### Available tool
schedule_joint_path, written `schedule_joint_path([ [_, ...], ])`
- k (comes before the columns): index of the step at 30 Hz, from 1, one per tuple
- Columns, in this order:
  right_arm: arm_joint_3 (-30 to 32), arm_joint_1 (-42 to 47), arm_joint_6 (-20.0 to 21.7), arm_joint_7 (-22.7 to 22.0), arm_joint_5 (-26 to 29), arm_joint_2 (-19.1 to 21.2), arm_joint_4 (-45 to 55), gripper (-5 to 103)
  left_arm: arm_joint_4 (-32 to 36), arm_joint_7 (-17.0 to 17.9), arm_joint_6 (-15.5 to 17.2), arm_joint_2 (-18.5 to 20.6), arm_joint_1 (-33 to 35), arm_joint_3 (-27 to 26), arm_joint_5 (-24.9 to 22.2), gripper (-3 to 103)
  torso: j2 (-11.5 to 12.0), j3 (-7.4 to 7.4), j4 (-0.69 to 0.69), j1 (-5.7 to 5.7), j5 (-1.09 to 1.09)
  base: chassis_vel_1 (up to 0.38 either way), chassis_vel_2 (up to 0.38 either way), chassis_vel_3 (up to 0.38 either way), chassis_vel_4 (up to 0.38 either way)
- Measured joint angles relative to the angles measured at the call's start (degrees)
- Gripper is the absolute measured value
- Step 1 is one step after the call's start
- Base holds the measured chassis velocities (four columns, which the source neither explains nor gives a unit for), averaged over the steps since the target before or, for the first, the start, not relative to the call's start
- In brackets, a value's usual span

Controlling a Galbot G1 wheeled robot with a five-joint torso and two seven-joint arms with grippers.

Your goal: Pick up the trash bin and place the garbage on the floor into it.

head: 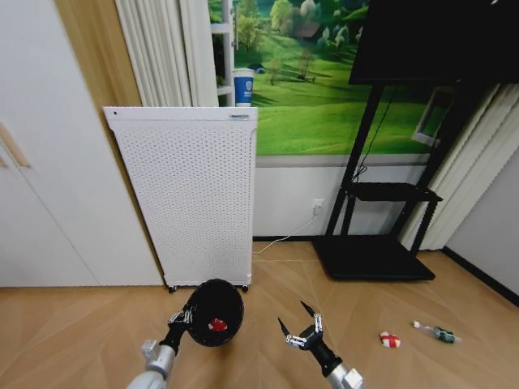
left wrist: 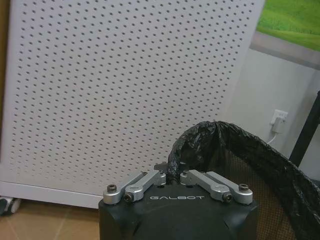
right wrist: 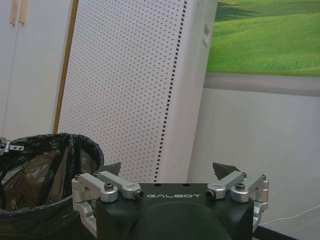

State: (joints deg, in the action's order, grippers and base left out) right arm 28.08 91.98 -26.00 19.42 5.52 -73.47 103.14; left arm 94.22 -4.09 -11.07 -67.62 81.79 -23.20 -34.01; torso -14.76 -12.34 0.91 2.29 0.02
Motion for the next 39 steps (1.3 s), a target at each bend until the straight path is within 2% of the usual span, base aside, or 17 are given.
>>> schedule_joint_path([
  [12,-0.28,-1.88,-1.29,-1.38,0.0,0.57,-2.07,100,0.19,-0.14,-0.01,-0.44,0.05,-0.17,0.27,6,0.01,-0.01,0.03,0.01,0.0,-0.25,-0.249,0.254,0.244],
  [16,-0.48,-2.21,-1.17,-1.72,-0.02,0.94,-2.33,100,0.18,-0.19,-0.01,-0.43,0.08,-0.39,0.3,6,0.0,0.0,-0.02,0.0,-0.01,0.013,-0.046,0.058,0.029],
  [28,-0.56,-2.34,-0.87,-1.91,0.34,1.25,-2.57,100,0.37,-0.34,-0.05,-0.69,0.31,-0.88,0.38,6,0.0,0.0,0.0,0.0,-0.01,0.034,0.023,-0.033,-0.019],
  [39,-0.43,-2.32,-1.23,-1.88,0.13,1.24,-2.66,100,0.52,-0.52,-0.13,-0.98,0.7,-0.99,0.61,6,0.0,0.0,0.0,0.0,-0.01,-0.093,-0.095,0.085,0.082],
])
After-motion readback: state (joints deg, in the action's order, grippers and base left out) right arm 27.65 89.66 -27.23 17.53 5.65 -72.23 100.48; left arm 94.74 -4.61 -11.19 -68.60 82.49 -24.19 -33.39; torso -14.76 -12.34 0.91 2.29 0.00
